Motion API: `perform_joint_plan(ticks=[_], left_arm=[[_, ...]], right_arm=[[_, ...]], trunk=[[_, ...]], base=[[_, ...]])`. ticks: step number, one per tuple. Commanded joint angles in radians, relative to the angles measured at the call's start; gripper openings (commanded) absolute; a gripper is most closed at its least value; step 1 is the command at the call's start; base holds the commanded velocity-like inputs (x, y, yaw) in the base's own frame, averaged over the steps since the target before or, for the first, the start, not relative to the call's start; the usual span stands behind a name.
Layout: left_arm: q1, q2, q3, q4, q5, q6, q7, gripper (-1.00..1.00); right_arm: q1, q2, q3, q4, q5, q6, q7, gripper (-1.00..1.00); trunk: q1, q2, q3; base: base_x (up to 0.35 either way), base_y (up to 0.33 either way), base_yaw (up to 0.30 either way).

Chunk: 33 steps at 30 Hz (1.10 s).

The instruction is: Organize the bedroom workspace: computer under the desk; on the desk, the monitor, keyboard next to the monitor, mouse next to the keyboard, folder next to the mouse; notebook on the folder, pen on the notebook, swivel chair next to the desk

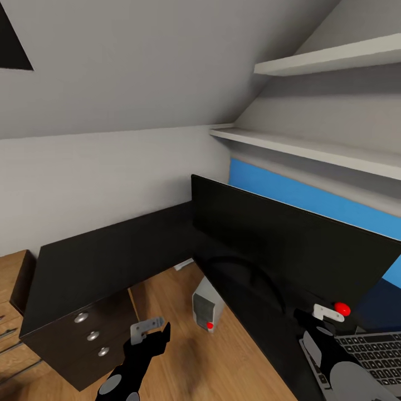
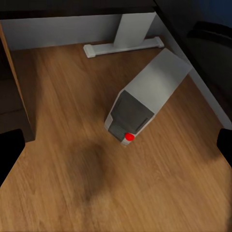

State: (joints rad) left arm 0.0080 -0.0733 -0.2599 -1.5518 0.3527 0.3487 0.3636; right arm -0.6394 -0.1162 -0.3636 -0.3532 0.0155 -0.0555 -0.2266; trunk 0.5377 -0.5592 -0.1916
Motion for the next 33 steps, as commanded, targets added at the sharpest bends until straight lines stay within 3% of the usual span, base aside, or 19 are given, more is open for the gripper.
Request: perform_joint_plan(ticks=[1,4,14,18,22,26,30,33], left_arm=[[0.000,0.000,-0.001,-0.002,0.010,0.003,0.008,1.00],[0.000,0.000,-0.001,-0.001,0.010,0.003,0.008,1.00],[0.000,0.000,-0.002,-0.001,0.009,0.001,0.008,1.00],[0.000,0.000,-0.002,-0.001,0.010,0.001,0.008,1.00],[0.000,0.000,-0.002,-0.001,0.009,0.001,0.008,1.00],[0.000,0.000,-0.002,-0.001,0.010,0.001,0.008,1.00],[0.000,0.000,-0.002,-0.001,0.009,0.001,0.011,1.00],[0.000,-0.001,-0.003,-0.001,0.011,0.001,0.047,1.00]], right_arm=[[-0.001,0.000,-0.005,-0.002,0.001,-0.004,0.000,1.00],[-0.001,0.000,-0.006,-0.014,0.000,-0.004,0.001,1.00],[-0.002,-0.001,-0.012,-0.021,-0.002,0.000,-0.007,1.00],[-0.002,-0.001,-0.021,-0.020,-0.003,0.028,-0.064,1.00],[-0.002,-0.002,-0.023,-0.022,-0.029,0.065,-0.094,1.00],[-0.002,-0.024,-0.024,-0.021,-0.060,0.073,-0.103,1.00],[-0.002,-0.029,-0.024,-0.021,-0.063,0.074,-0.103,1.00],[-0.002,-0.031,-0.025,-0.021,-0.064,0.074,-0.103,1.00]], trunk=[[0.004,-0.009,-0.005],[0.016,-0.030,-0.014],[0.016,-0.030,-0.014],[0.016,-0.030,-0.014],[0.016,-0.030,-0.014],[0.016,-0.030,-0.014],[0.031,-0.058,-0.027],[0.043,-0.079,-0.036]], base=[[0.000,0.000,0.000],[0.000,0.000,0.000],[0.000,0.000,0.000],[0.000,0.000,0.000],[0.000,0.000,0.000],[0.000,0.000,0.000],[0.000,0.000,0.000],[0.000,0.000,0.000]])
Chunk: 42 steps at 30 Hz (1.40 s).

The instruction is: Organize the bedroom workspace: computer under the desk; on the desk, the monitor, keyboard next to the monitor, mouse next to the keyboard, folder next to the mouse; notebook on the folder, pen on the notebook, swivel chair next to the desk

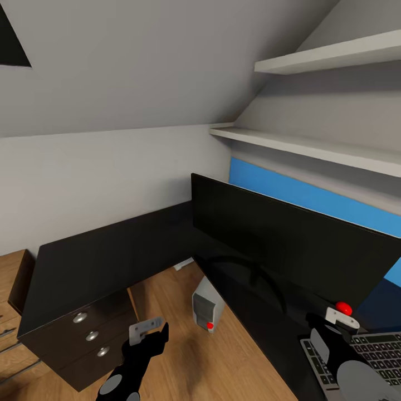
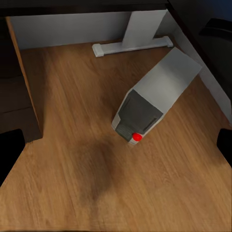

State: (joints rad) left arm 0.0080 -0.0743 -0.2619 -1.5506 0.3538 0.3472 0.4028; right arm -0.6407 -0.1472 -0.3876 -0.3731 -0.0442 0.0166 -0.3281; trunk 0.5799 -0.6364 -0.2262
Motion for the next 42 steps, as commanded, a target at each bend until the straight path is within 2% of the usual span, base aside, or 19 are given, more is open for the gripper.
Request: perform_joint_plan(ticks=[1,8,42], left_arm=[[0.000,0.000,-0.001,-0.002,0.010,0.003,0.023,1.00],[0.000,-0.001,-0.003,-0.002,0.011,0.003,0.054,1.00],[0.000,-0.001,-0.005,0.002,0.011,0.002,0.056,1.00]], right_arm=[[0.000,0.000,0.000,-0.001,-0.005,0.002,-0.002,1.00],[0.000,0.000,0.000,-0.001,-0.005,0.002,-0.002,1.00],[0.000,0.001,0.000,-0.003,-0.006,0.000,0.006,1.00]], trunk=[[0.000,-0.002,-0.001],[0.000,-0.002,-0.001],[0.131,-0.240,-0.108]], base=[[0.000,0.000,0.000],[0.000,0.000,0.000],[0.000,0.000,0.000]])
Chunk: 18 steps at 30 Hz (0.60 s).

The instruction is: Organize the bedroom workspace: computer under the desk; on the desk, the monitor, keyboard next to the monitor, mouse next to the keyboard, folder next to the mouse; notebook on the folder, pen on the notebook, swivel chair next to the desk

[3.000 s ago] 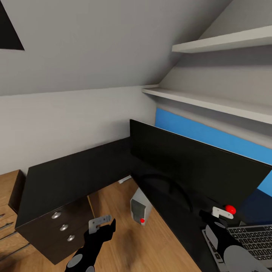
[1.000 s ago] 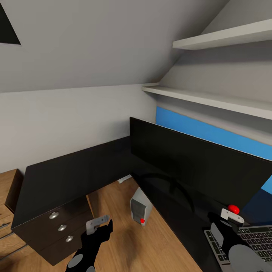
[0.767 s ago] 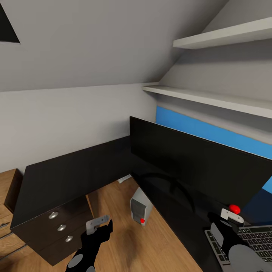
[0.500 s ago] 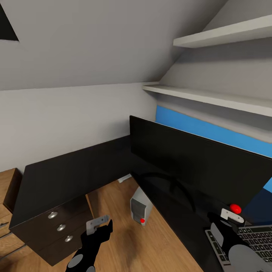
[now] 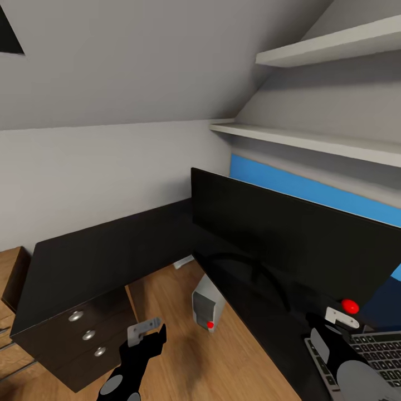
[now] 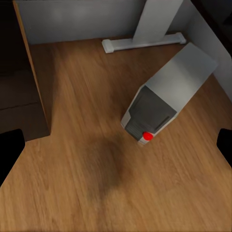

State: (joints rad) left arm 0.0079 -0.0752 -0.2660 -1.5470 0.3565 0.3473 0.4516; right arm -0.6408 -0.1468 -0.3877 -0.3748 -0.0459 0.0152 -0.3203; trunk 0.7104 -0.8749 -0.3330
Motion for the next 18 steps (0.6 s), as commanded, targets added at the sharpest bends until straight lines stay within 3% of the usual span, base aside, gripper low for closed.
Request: perform_joint_plan(ticks=[1,14,18], left_arm=[[0.000,0.000,-0.001,-0.002,0.009,0.002,0.007,1.00],[0.000,0.000,-0.001,-0.001,0.009,0.002,0.007,1.00],[0.000,0.000,-0.002,-0.001,0.009,0.002,0.007,1.00]], right_arm=[[0.000,0.000,0.000,-0.001,-0.005,0.002,-0.002,1.00],[0.000,0.001,0.000,-0.001,-0.005,0.000,0.003,1.00],[0.000,0.001,0.000,-0.001,-0.005,0.000,0.004,1.00]], trunk=[[0.004,-0.008,-0.004],[0.054,-0.099,-0.045],[0.054,-0.099,-0.045]], base=[[0.000,0.000,0.000],[0.000,0.000,0.000],[0.000,0.000,0.000]])
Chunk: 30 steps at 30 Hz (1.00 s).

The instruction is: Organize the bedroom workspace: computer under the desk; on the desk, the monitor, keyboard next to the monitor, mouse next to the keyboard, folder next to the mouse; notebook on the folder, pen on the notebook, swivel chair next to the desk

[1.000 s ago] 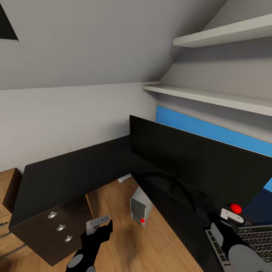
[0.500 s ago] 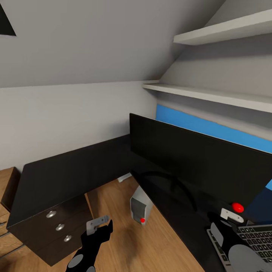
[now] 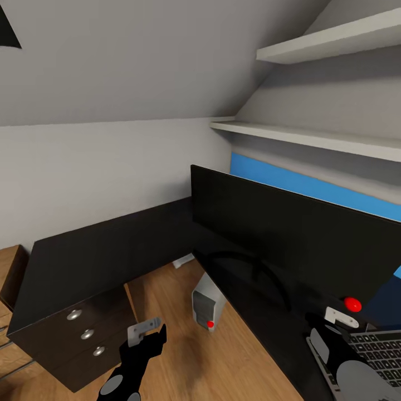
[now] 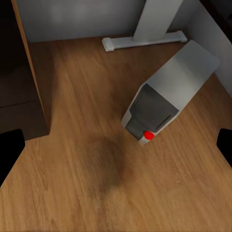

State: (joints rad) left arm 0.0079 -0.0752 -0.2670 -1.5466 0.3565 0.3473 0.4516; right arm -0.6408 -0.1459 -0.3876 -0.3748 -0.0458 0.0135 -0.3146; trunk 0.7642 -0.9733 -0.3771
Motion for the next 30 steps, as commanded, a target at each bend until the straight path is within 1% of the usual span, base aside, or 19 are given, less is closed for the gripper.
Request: perform_joint_plan(ticks=[1,17,23,30], left_arm=[[0.000,0.000,-0.001,-0.002,0.009,0.002,0.007,1.00],[0.000,0.000,-0.001,-0.002,0.009,0.002,0.007,1.00],[0.000,0.000,-0.001,-0.002,0.008,0.002,0.007,1.00],[0.000,0.000,-0.002,-0.001,0.009,0.002,0.007,1.00]], right_arm=[[0.000,0.000,0.000,-0.001,-0.005,0.001,-0.002,1.00],[0.000,0.000,0.000,-0.001,-0.005,0.005,0.002,1.00],[0.000,-0.001,0.000,-0.001,-0.005,0.005,0.023,1.00],[0.000,-0.001,0.000,-0.001,-0.005,0.005,0.026,1.00]], trunk=[[0.000,-0.001,-0.001],[0.000,-0.001,-0.001],[0.000,-0.001,-0.001],[0.000,-0.001,-0.001]], base=[[0.000,0.000,0.000],[0.000,0.000,0.000],[0.000,0.000,0.000],[0.000,0.000,0.000]])
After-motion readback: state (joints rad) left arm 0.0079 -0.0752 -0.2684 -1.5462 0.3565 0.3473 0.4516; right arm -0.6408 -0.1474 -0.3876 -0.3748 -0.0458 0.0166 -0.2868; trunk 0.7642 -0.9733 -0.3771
